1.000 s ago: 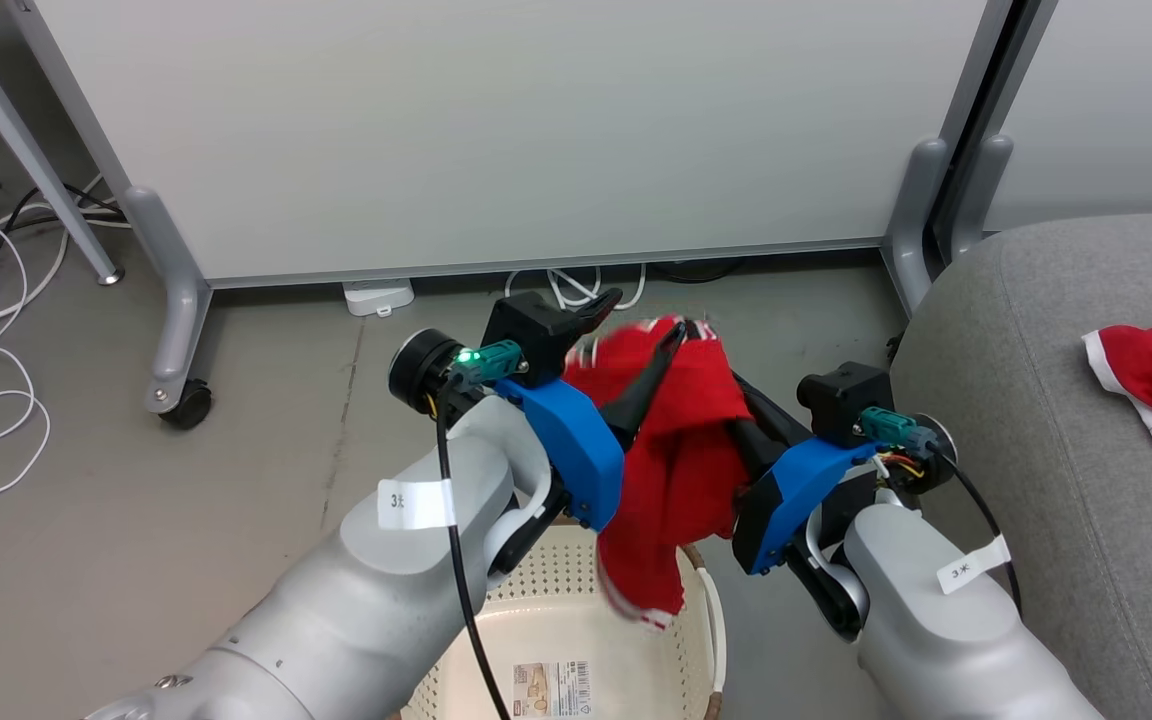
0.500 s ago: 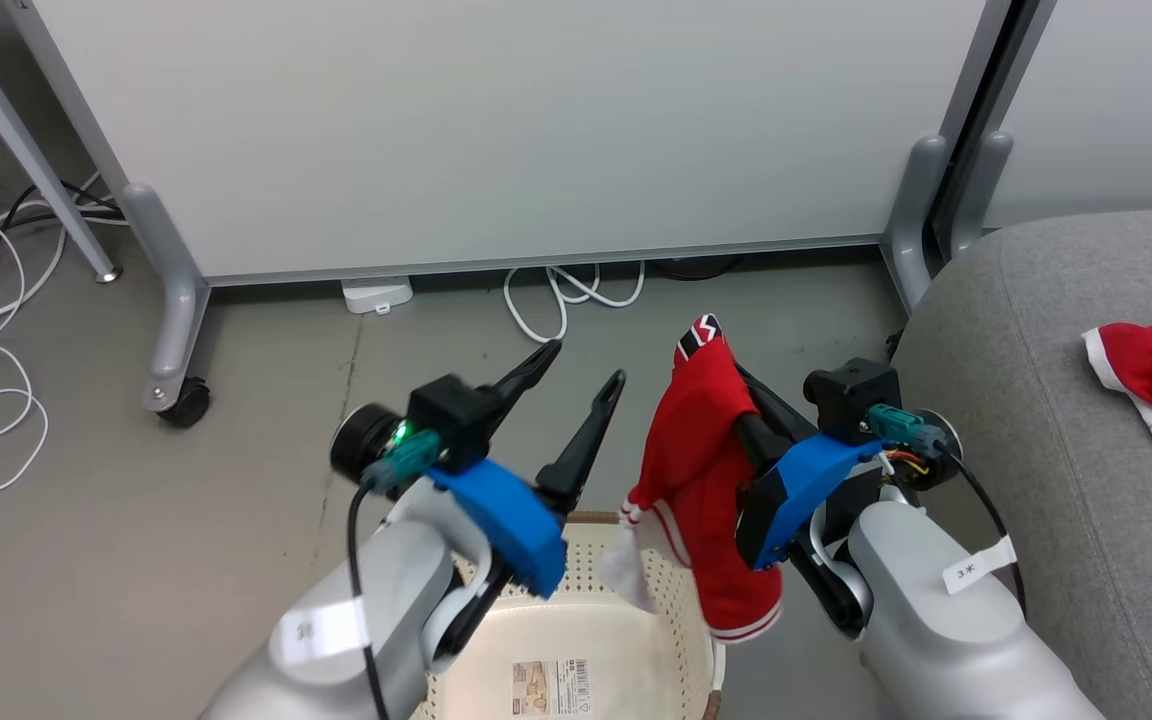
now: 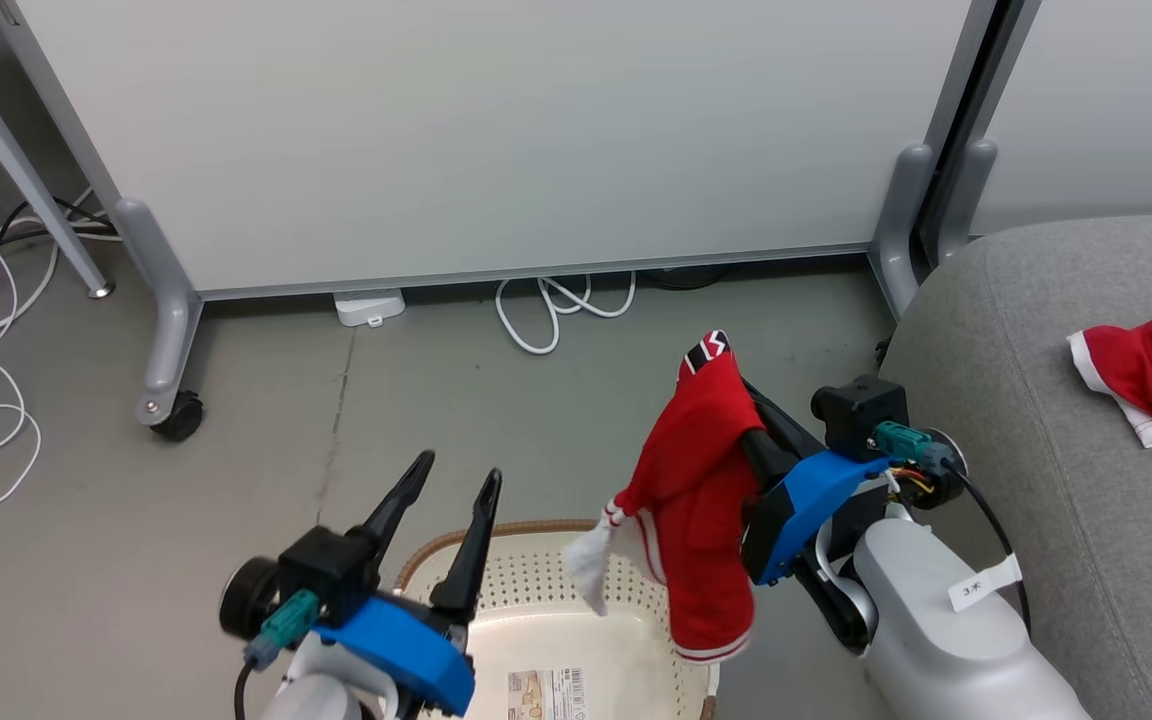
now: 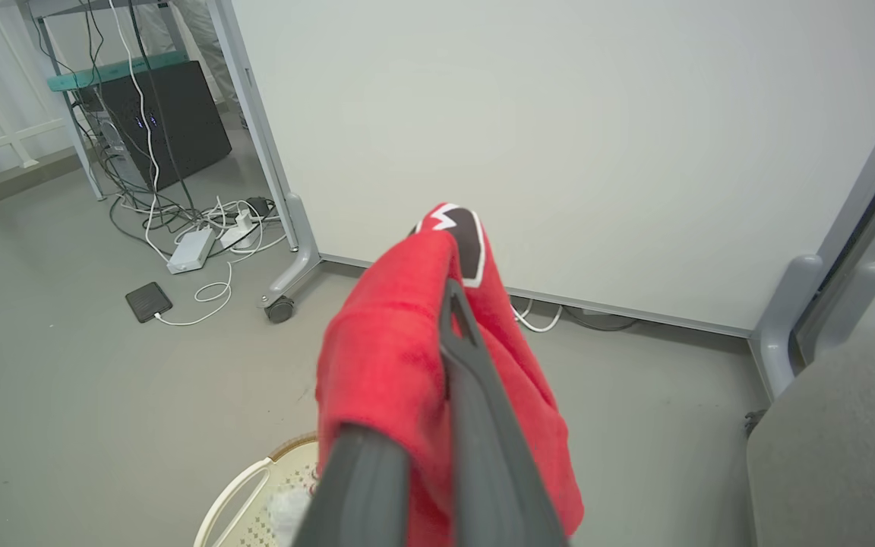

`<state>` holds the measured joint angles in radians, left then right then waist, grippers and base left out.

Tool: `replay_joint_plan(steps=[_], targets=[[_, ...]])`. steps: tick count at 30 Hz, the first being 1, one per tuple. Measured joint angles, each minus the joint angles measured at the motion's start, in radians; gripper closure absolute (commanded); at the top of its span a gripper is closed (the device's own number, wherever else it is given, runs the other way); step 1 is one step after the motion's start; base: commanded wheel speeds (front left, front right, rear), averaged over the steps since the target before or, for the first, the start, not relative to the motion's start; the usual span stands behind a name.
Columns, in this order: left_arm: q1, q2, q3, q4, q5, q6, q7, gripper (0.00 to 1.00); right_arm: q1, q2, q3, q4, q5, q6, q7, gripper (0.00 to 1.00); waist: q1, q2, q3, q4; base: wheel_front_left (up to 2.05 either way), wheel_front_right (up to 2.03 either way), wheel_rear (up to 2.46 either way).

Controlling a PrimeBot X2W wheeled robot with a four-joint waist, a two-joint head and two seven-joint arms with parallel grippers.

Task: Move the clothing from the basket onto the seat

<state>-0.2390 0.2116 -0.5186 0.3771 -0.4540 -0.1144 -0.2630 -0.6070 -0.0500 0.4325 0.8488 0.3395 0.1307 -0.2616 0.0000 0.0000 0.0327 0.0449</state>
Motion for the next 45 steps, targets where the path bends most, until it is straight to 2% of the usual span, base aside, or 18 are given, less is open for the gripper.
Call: replay_joint_plan(steps=[9, 15, 22, 30, 45], targets=[[0.083, -0.034, 0.092, -0.006, 0.070, -0.010, 0.000, 0.00, 0.017, 0.000, -0.010, 0.001, -0.006, 0.000, 0.000, 1.00, 0.0000, 0.0000, -0.009, 0.000, 0.00, 0.00, 0.00], [0.089, -0.052, 0.110, -0.004, 0.096, -0.014, 0.000, 0.00, 0.017, 0.000, -0.012, 0.001, -0.013, 0.000, 0.000, 1.00, 0.0000, 0.0000, -0.006, -0.008, 0.00, 0.00, 0.00], [0.088, -0.049, 0.105, -0.008, 0.097, -0.015, 0.000, 0.00, 0.017, 0.000, -0.014, -0.014, -0.009, 0.000, 0.000, 1.00, 0.0000, 0.0000, 0.000, -0.040, 0.00, 0.00, 0.00], [0.087, -0.047, 0.110, -0.020, 0.096, -0.015, 0.000, 0.00, 0.017, 0.000, -0.018, -0.034, -0.011, 0.000, -0.001, 1.00, 0.0000, 0.0000, 0.007, -0.135, 0.00, 0.00, 0.00], [0.077, -0.044, 0.112, -0.022, 0.096, -0.015, 0.000, 0.00, 0.022, 0.000, -0.033, -0.046, -0.029, 0.000, -0.001, 1.00, 0.0000, 0.0000, 0.020, -0.383, 0.00, 0.00, 0.00]])
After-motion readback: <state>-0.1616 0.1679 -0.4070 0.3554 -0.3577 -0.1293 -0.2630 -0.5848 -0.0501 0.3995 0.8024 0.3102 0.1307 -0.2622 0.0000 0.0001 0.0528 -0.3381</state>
